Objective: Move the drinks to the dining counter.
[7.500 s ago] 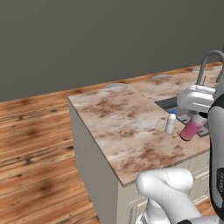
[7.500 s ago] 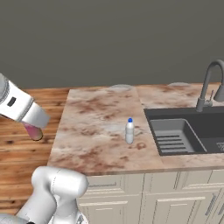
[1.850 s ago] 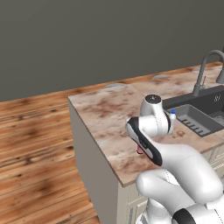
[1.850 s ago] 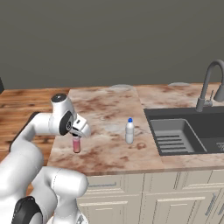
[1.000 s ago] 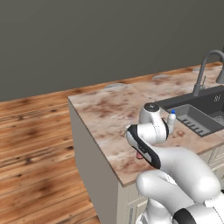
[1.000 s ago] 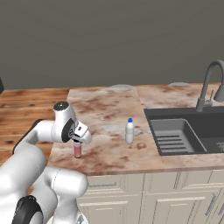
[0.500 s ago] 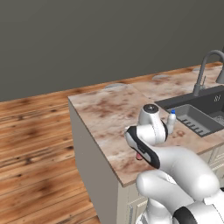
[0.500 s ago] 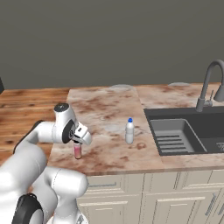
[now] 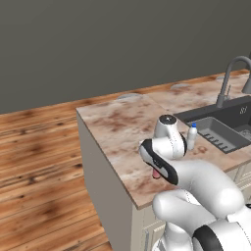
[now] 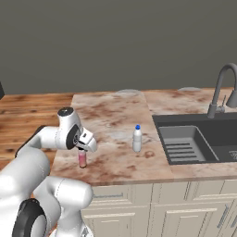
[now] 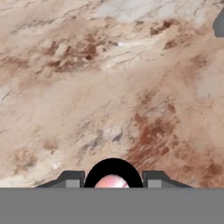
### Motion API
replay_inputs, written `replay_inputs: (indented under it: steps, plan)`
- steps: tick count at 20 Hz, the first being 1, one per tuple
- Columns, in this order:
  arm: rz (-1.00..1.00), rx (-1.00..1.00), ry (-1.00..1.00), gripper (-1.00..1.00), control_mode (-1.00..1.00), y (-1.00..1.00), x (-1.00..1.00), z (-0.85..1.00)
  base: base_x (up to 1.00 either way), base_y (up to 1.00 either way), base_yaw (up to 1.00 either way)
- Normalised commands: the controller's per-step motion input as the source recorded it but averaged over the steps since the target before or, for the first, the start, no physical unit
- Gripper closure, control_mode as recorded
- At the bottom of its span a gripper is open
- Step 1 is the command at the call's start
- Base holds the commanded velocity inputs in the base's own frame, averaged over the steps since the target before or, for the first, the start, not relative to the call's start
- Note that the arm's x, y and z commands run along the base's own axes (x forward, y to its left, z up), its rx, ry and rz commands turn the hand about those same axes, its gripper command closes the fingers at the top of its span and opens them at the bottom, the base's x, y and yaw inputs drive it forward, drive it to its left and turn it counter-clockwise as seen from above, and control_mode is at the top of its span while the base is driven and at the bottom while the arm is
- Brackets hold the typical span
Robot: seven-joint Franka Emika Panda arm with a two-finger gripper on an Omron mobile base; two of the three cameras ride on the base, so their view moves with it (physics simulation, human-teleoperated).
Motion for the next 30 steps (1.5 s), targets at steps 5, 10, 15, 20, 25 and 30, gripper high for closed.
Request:
replay_inputs:
  steps: [5,10,15,20,25,30]
  plan:
    - [0.00,0.00,-0.01,-1.00,-1.00,-0.03,-0.03,0.00,0.00,0.00,0.00]
    - [0.00,0.00,0.00,-1.00,-1.00,-0.02,-0.02,0.00,0.00,0.00,0.00]
    - [0.00,0.00,-0.04,-1.00,-1.00,0.00,0.00,0.30,0.00,0.00,0.00]
    - [0.00,0.00,-0.07,-1.00,-1.00,0.00,0.00,0.82,0.00,0.00,0.00]
    - [0.00,0.00,-0.04,-1.00,-1.00,-0.03,-0.03,0.95,0.00,0.00,0.00]
    - [0.05,0.04,-0.03,-1.00,-1.00,-0.34,-0.53,0.74,0.00,0.00,0.00]
